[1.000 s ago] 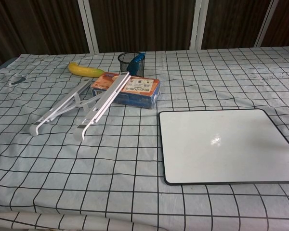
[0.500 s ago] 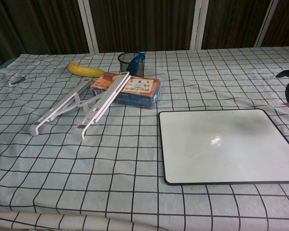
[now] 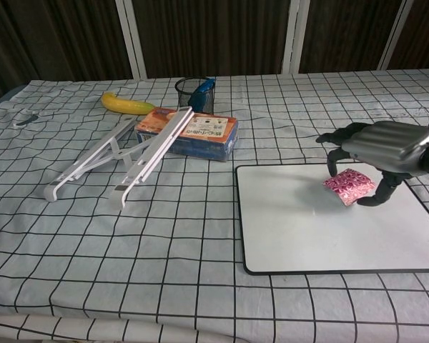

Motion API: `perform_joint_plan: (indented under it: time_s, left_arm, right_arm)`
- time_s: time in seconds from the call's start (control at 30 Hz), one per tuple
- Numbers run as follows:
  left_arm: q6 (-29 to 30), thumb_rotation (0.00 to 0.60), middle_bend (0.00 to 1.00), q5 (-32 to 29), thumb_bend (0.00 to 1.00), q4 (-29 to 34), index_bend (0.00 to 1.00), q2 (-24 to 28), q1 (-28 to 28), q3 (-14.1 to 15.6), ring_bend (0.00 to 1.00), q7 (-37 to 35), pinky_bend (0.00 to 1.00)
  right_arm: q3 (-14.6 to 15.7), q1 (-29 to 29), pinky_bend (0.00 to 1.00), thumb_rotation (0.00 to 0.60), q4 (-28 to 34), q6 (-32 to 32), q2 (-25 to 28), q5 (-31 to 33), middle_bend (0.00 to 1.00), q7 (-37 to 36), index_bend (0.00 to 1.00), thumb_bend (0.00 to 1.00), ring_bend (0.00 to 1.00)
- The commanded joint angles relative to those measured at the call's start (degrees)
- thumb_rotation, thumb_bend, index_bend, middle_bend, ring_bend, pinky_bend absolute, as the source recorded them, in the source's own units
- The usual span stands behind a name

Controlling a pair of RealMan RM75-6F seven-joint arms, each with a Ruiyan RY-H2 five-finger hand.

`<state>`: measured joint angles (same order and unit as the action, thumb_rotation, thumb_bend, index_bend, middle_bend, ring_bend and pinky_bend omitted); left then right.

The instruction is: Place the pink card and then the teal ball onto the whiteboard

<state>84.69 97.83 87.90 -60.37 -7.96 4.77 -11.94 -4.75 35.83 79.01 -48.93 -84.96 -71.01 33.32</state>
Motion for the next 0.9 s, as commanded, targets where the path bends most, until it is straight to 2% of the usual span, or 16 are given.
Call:
perform_joint_plan:
  time_s: [0.03, 0.13, 0.37, 0.47, 0.6, 0.73, 0.9]
  left_arm:
    - [0.3, 0.6, 0.0, 0.0, 0.39, 0.0, 0.0, 0.0, 0.1, 0.0, 0.0, 0.1, 0.0]
    - [0.5, 0.6, 0.0, 0.1, 0.39, -0.1, 0.0, -0.1, 0.2, 0.0, 0.0, 0.1, 0.0]
    - [0.5, 0.6, 0.0, 0.1, 0.39, -0.2, 0.0, 0.0, 0.1, 0.0, 0.0, -0.2, 0.0]
    - [0.6, 0.6, 0.0, 0.1, 0.39, -0.2, 0.0, 0.0, 0.1, 0.0, 0.0, -0.2, 0.0]
    - [1.0, 0.6, 0.0, 0.2, 0.39, -0.2, 0.0, 0.0, 0.3, 0.1, 0.0, -0.4, 0.0]
    - [0.5, 0.6, 0.0, 0.1, 0.39, -0.3, 0.0, 0.0, 0.1, 0.1, 0.0, -0.4, 0.0]
    - [-0.4, 0.6, 0.0, 0.2, 0.39, 0.0, 0.0, -0.3, -0.4, 0.1, 0.0, 0.6, 0.0]
  right_arm:
    - [1.2, 0.1, 0.0, 0.6, 0.8, -0.9, -0.1, -0.8, 0.0, 0.6, 0.36, 0.18, 0.0]
    - [2.1, -0.3, 0.0, 0.6, 2.0, -2.2, 0.6, -1.8, 0.0, 1.3, 0.34, 0.18, 0.0]
    - [3.6, -1.2, 0.0, 0.6, 4.7, -3.3, 3.1, -1.6, 0.0, 1.9, 0.21, 0.18, 0.0]
    - [3.9, -1.5, 0.0, 0.6, 5.4, -3.7, 4.0, -2.0, 0.0, 1.1, 0.2, 0.18, 0.0]
    - [4.2, -3.5, 0.0, 0.6, 5.2, -7.9, 6.2, -5.0, 0.0, -3.5, 0.23, 0.18, 0.0]
    - [3.7, -5.8, 0.0, 0.6, 0.0, -9.4, 8.3, -4.1, 0.0, -10.6, 0.28, 0.18, 0.0]
    - [2.8, -5.9, 0.0, 0.6, -11.6, -2.8, 7.1, 1.3, 0.0, -16.8, 0.31, 0.18, 0.0]
